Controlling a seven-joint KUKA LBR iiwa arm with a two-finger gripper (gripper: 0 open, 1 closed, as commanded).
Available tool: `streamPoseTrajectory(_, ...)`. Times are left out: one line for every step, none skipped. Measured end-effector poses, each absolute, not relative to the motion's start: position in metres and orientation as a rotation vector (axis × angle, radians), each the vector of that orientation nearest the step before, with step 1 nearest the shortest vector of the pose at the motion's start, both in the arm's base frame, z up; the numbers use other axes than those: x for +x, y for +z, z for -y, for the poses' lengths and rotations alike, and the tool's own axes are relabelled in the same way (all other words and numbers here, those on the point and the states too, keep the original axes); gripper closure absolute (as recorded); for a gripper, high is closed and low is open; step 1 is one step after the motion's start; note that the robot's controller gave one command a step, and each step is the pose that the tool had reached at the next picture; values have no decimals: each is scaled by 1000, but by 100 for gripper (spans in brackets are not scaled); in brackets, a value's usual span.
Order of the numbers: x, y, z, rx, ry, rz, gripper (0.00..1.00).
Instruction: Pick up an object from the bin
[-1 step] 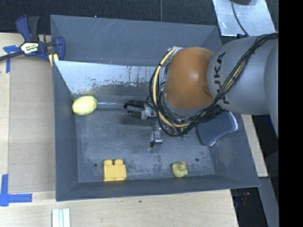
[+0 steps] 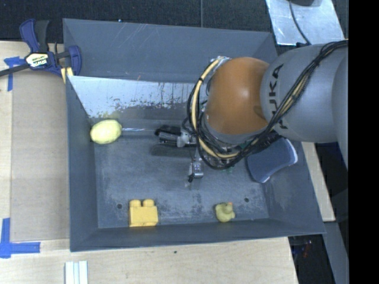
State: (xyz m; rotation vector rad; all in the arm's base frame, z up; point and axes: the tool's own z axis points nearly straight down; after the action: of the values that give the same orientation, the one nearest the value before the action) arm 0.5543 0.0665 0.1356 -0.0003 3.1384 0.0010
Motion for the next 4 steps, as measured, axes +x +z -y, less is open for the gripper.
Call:
streamPoseTrajectory(616,74,-42,181,5,-3129,0)
streamPoseTrajectory(623,102,-36,144,4,-3126,0)
streamPoseTrajectory(624,85,-39,165,8,-3118,0)
streamPoseTrajectory(626,74,-45,167,3,-3121,0)
